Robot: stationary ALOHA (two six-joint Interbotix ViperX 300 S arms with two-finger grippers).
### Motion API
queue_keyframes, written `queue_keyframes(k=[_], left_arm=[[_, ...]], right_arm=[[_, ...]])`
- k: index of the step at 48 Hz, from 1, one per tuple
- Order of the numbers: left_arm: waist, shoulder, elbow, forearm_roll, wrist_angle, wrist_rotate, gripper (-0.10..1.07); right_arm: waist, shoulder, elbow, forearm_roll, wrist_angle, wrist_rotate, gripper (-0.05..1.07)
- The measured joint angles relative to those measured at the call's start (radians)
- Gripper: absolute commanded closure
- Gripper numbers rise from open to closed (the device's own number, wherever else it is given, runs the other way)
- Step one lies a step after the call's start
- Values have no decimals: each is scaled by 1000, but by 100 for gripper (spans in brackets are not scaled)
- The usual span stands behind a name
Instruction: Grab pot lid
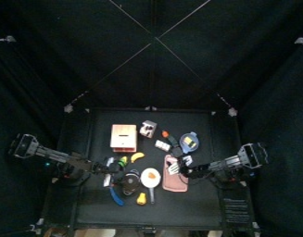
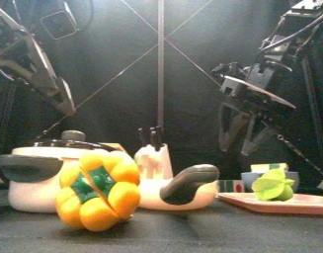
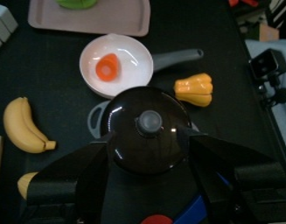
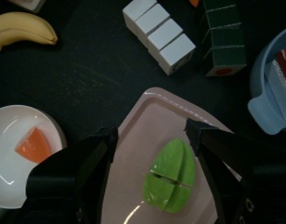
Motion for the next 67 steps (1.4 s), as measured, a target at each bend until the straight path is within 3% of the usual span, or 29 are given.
queue_keyframes(k=[12,27,45,67], left_arm=[[-29,140,-63,11,-3,5,6],[-32,227,-107,63,2,3,7],[-29,245,-114,86,5,6,17],[-23,284,-124,86,3,5,17]], right_arm=[[0,0,11,14,0,0,8],[0,0,23,17,0,5,8],[-2,2,26,20,-20,6,8],[-2,0,26,23,-21,6,8]])
